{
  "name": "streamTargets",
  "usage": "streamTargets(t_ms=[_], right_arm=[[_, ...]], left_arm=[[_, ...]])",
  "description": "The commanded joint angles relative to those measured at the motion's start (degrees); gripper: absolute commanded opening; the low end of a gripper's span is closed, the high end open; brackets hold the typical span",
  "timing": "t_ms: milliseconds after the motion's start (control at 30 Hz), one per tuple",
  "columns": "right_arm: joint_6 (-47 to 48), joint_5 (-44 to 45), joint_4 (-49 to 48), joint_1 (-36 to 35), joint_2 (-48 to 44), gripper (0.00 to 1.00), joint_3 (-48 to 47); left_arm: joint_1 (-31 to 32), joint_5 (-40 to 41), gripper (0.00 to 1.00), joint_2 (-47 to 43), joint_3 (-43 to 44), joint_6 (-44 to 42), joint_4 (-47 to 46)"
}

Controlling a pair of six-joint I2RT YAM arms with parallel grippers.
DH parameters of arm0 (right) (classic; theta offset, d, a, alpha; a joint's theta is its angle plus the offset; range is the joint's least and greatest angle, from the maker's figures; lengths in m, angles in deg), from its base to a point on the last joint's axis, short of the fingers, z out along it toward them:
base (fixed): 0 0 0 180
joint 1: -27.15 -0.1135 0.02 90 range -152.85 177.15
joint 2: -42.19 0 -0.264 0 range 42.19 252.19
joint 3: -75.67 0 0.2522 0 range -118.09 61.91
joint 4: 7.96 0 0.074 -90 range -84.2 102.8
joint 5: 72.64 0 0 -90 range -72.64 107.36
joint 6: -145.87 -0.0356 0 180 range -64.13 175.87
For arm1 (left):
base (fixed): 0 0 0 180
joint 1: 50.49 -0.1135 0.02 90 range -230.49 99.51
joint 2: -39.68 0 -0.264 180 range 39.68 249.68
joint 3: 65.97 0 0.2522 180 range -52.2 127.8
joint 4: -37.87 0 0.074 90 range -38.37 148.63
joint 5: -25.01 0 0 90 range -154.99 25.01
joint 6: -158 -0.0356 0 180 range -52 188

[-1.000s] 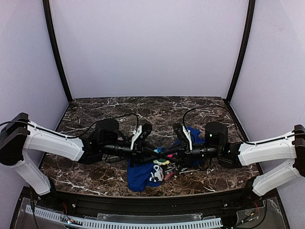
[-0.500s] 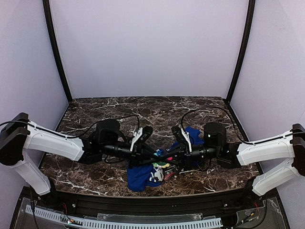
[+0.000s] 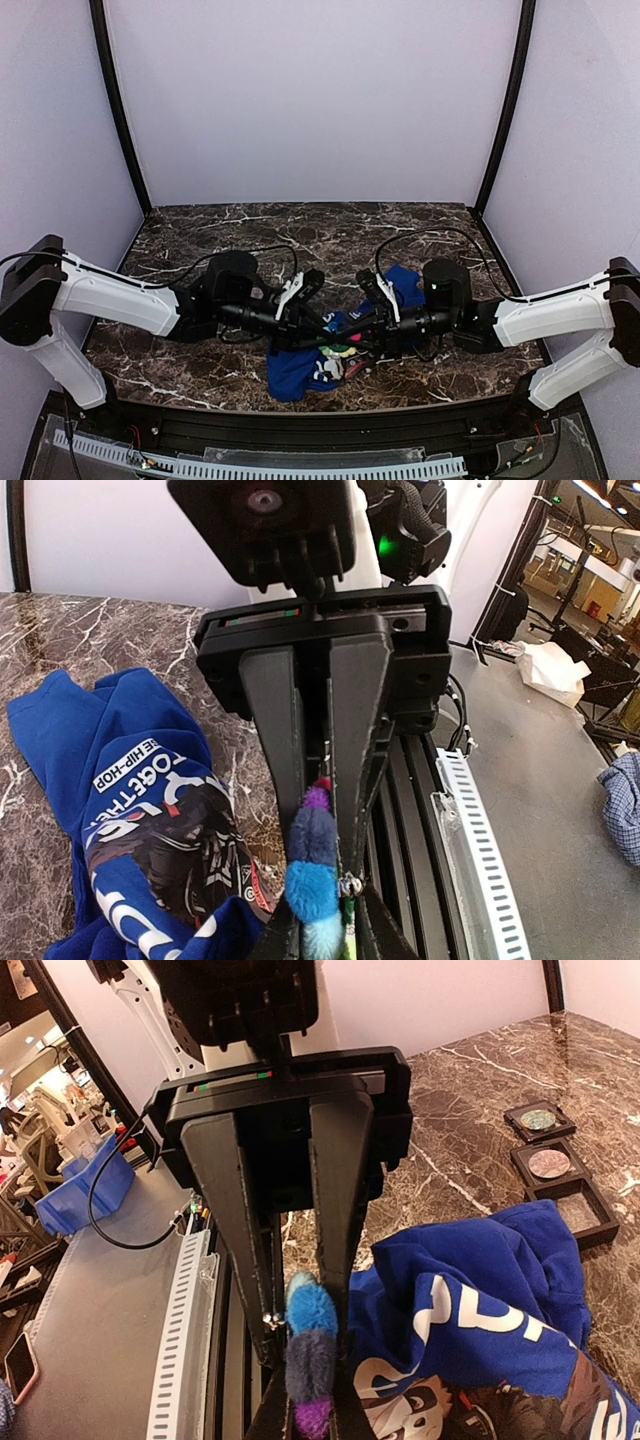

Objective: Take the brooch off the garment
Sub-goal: Close the brooch onto the crumpled clothing.

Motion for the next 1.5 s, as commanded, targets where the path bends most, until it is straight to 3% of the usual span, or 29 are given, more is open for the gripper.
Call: streamTargets(t_ms=[0,1467], right_arm=[[0.5,1.6,-1.9,-0.3,1.2,0.00,-2.2],[0.0,3.3,-3.0,-0.2,-0.5,0.00,-0.8]], left_arm=[[1.5,-4.1,0.17,0.5,3.7,-1.1,-3.0],[1.5,-4.7,0.21,1.0,3.3,-0.6,-5.0]])
